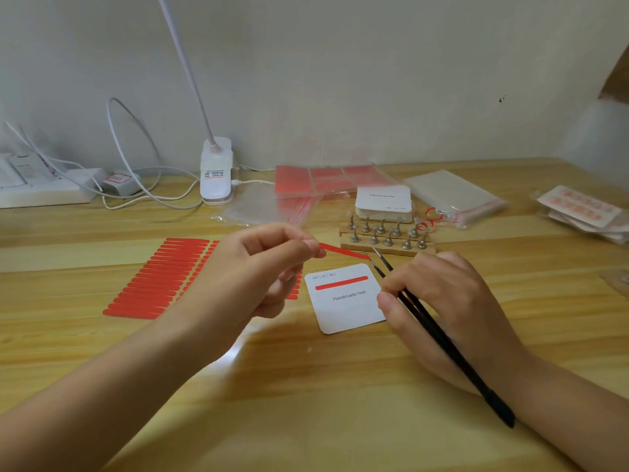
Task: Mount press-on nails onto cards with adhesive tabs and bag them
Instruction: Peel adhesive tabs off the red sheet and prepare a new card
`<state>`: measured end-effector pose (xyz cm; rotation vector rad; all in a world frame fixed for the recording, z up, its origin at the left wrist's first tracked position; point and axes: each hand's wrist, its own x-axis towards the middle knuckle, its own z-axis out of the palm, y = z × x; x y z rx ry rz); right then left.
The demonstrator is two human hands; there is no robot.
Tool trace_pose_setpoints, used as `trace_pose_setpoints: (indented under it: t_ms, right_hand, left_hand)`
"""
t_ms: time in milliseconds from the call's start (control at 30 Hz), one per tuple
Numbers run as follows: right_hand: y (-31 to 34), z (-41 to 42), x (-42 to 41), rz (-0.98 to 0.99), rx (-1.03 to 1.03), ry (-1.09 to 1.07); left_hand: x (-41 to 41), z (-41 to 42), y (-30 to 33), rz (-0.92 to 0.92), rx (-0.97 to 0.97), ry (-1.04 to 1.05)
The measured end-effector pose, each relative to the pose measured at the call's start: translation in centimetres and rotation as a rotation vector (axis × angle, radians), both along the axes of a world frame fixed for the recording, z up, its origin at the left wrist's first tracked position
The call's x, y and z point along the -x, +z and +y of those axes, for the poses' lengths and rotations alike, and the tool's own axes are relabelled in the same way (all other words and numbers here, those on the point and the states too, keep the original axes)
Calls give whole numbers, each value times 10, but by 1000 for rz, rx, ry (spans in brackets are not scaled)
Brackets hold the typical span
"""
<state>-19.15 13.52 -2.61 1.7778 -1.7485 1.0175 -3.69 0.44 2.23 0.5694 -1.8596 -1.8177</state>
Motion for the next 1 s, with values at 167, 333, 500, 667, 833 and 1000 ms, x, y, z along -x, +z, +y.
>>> trace_pose_setpoints:
  t_ms: [167, 333, 500, 667, 833, 1000]
  right_hand:
    - [0, -1, -2, 30, -36, -33]
    - [1, 0, 1, -153, -119, -90]
    - [5, 3, -2, -400, -63, -41]
    - [6, 3, 3, -701, 28, 55]
    - [6, 2, 4, -766, 29, 109]
    - [7, 0, 4, -766, 10, 139]
  left_hand:
    - [0, 1, -1, 23, -4, 17]
    - [0, -2, 3, 66, 3, 35]
    - [0, 3, -2, 25, 42, -17]
    - [1, 4, -4, 12, 44, -3]
    - [2, 6, -5, 0, 46, -10]
    - [3, 9, -7, -10, 68, -12]
